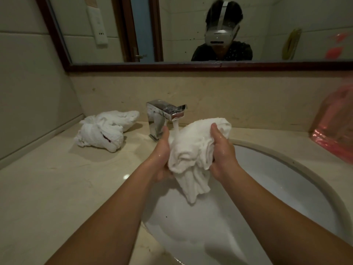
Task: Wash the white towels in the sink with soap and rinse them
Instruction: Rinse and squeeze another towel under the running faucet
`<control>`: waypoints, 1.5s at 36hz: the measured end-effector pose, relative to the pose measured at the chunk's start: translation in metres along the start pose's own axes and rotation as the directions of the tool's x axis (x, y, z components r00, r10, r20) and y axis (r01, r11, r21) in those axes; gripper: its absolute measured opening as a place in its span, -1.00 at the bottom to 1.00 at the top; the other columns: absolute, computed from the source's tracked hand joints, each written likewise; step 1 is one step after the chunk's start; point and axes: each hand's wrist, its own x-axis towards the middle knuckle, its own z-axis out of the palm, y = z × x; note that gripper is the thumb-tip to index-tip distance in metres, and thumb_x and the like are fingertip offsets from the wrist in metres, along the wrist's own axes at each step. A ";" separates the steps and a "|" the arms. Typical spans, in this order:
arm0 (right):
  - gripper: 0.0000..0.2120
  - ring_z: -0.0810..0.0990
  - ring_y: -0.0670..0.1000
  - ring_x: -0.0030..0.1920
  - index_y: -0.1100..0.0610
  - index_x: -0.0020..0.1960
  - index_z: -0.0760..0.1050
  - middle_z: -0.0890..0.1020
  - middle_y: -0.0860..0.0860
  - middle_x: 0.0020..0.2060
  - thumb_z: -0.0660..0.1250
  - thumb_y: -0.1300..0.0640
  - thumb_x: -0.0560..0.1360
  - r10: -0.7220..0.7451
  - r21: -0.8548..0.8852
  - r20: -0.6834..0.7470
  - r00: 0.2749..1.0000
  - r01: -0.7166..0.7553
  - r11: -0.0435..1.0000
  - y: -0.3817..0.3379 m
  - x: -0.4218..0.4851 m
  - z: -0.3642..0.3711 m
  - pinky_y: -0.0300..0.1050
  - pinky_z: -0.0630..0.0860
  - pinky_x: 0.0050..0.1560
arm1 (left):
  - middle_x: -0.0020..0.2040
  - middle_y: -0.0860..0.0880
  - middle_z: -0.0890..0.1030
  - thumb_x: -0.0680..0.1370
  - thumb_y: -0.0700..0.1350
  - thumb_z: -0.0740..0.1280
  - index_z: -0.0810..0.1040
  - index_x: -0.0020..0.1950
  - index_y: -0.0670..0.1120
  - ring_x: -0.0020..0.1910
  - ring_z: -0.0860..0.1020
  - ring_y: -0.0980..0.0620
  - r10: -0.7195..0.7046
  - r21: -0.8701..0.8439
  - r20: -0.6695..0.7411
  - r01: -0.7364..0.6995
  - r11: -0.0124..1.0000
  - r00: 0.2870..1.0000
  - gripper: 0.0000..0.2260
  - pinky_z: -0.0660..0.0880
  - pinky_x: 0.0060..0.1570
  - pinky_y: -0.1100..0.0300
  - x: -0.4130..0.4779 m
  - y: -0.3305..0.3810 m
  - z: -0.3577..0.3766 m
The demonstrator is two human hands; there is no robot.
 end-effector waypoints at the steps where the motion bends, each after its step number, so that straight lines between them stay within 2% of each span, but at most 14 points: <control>1: -0.33 0.76 0.21 0.13 0.12 0.37 0.59 0.76 0.11 0.15 0.61 -0.20 0.38 -0.013 -0.023 0.020 1.000 0.013 1.000 0.000 -0.001 0.000 0.29 0.62 0.28 | 0.12 -0.22 0.75 0.61 0.52 -0.08 0.73 0.06 -0.06 0.02 0.74 -0.17 0.016 -0.010 -0.006 -0.016 1.000 1.000 -0.19 0.60 0.06 -0.01 -0.001 0.001 -0.002; 6: -0.39 0.75 0.19 0.14 0.14 0.35 0.60 0.76 0.10 0.13 0.51 -0.23 0.46 0.007 -0.202 0.116 0.993 0.017 0.979 0.007 0.000 -0.001 0.27 0.59 0.34 | 0.27 -0.20 0.70 0.55 0.50 0.22 0.53 0.49 -0.09 0.21 0.70 -0.26 0.143 -0.177 -0.105 -0.160 0.971 0.984 -0.22 0.59 0.29 -0.23 0.012 0.002 -0.015; 11: -0.53 0.70 0.18 0.26 0.09 0.49 0.47 0.71 0.12 0.27 0.23 -0.18 0.72 0.149 -0.249 0.232 0.961 -0.089 0.964 0.009 0.000 -0.006 0.24 0.53 0.42 | 0.13 -0.24 0.74 0.70 0.33 0.10 0.64 0.33 -0.13 0.05 0.75 -0.23 0.190 -0.278 -0.109 -0.213 0.937 0.976 -0.39 0.65 -0.04 -0.04 0.003 0.006 -0.012; 17: -0.61 0.74 0.17 0.18 0.11 0.38 0.55 0.74 0.12 0.18 0.30 -0.12 0.70 0.095 -0.176 0.208 0.974 -0.059 0.983 0.011 0.003 -0.009 0.23 0.60 0.33 | 0.20 -0.21 0.73 0.65 0.37 0.20 0.58 0.44 -0.10 0.16 0.72 -0.24 0.209 -0.170 -0.158 -0.235 0.957 0.965 -0.37 0.59 0.29 -0.20 0.004 0.005 -0.009; 22: -0.54 0.74 0.16 0.18 0.11 0.36 0.59 0.75 0.08 0.17 0.50 -0.12 0.58 0.018 -0.206 0.223 0.975 0.029 0.978 0.015 0.008 -0.010 0.20 0.58 0.36 | 0.25 -0.07 0.72 0.68 0.27 0.24 0.56 0.44 -0.04 0.21 0.71 -0.11 0.327 0.001 -0.222 -0.335 0.942 0.919 -0.50 0.59 0.31 -0.15 0.006 0.002 -0.002; 25: -0.41 0.75 0.13 0.16 0.06 0.32 0.62 0.77 0.05 0.13 0.63 -0.16 0.38 -0.035 -0.224 0.203 0.979 0.081 0.971 0.018 0.007 -0.010 0.20 0.60 0.33 | 0.38 -0.02 0.63 0.52 0.38 0.38 0.43 0.58 0.02 0.29 0.65 -0.06 0.380 0.075 -0.249 -0.374 0.924 0.891 -0.27 0.58 0.34 -0.12 0.005 -0.001 0.000; 27: -0.36 0.76 0.13 0.12 0.05 0.28 0.64 0.78 0.04 0.09 0.68 -0.16 0.28 -0.063 -0.280 0.200 0.978 0.119 0.953 0.018 0.007 -0.010 0.22 0.64 0.28 | 0.40 -0.03 0.61 0.48 0.39 0.43 0.39 0.59 0.02 0.28 0.65 -0.06 0.366 0.089 -0.229 -0.355 0.931 0.902 -0.21 0.61 0.30 -0.11 0.004 -0.002 -0.001; 30: -0.43 0.76 0.15 0.14 0.11 0.31 0.62 0.76 0.08 0.13 0.69 0.07 0.35 -0.059 -0.339 0.306 0.950 0.167 0.926 0.014 0.008 -0.013 0.26 0.65 0.24 | 0.28 -0.07 0.69 0.66 0.19 0.36 0.49 0.49 -0.01 0.17 0.71 -0.09 0.360 0.095 -0.211 -0.347 0.933 0.909 -0.54 0.67 0.19 -0.10 0.000 0.000 -0.002; 33: -0.24 0.71 0.19 0.24 0.13 0.41 0.53 0.71 0.13 0.24 0.73 0.17 0.27 -0.004 -0.387 0.430 0.903 0.188 0.903 0.012 0.011 -0.015 0.31 0.63 0.25 | 0.12 -0.10 0.75 0.72 0.11 0.30 0.58 0.35 -0.06 0.04 0.75 -0.11 0.322 0.045 -0.247 -0.321 0.946 0.914 -0.68 0.71 0.02 -0.04 0.001 0.002 -0.007; 37: -0.18 0.69 0.20 0.28 0.15 0.46 0.48 0.69 0.15 0.28 0.69 0.30 0.25 0.058 -0.414 0.521 0.851 0.193 0.890 0.009 0.007 -0.013 0.29 0.63 0.27 | 0.10 -0.12 0.74 0.72 0.10 0.31 0.56 0.35 -0.11 -0.06 0.76 -0.07 0.264 -0.020 -0.299 -0.282 0.959 0.917 -0.66 0.67 -0.29 0.10 -0.001 0.003 -0.010; 41: -0.31 0.69 0.22 0.27 0.15 0.43 0.52 0.69 0.17 0.26 0.62 0.34 0.33 0.007 -0.387 0.515 0.857 0.225 0.894 0.005 0.001 -0.012 0.33 0.61 0.28 | 0.06 -0.13 0.76 0.68 0.16 0.35 0.61 0.28 -0.18 -0.03 0.75 -0.10 0.255 -0.024 -0.324 -0.278 0.960 0.911 -0.58 0.71 -0.16 0.07 -0.002 0.005 -0.011; 44: -0.45 0.70 0.26 0.25 0.17 0.43 0.53 0.70 0.20 0.25 0.57 0.28 0.48 0.001 -0.238 0.454 0.891 0.120 0.964 0.001 -0.009 -0.009 0.32 0.60 0.29 | 0.07 -0.11 0.75 0.62 0.29 0.37 0.62 0.26 -0.15 0.01 0.75 -0.11 0.274 0.024 -0.335 -0.282 0.959 0.902 -0.48 0.71 0.00 0.00 -0.001 0.005 -0.010; 48: -0.54 0.73 0.24 0.18 0.13 0.41 0.57 0.74 0.16 0.19 0.52 0.02 0.57 0.082 -0.142 0.326 0.942 -0.037 0.989 0.002 -0.016 -0.001 0.32 0.60 0.31 | 0.18 -0.06 0.74 0.43 0.50 0.41 0.57 0.42 -0.04 0.09 0.75 -0.10 0.264 -0.012 -0.271 -0.278 0.961 0.926 -0.23 0.68 0.17 -0.15 -0.003 0.004 -0.004; 54: -0.46 0.75 0.13 0.15 0.00 0.40 0.55 0.75 0.04 0.17 0.48 -0.26 0.54 0.043 -0.215 0.176 0.984 -0.004 0.977 0.009 -0.016 0.006 0.23 0.64 0.28 | 0.10 -0.06 0.77 0.49 0.42 0.41 0.61 0.33 0.02 0.01 0.77 -0.08 0.220 -0.028 -0.210 -0.231 0.973 0.953 -0.41 0.72 0.01 -0.07 -0.009 0.004 -0.002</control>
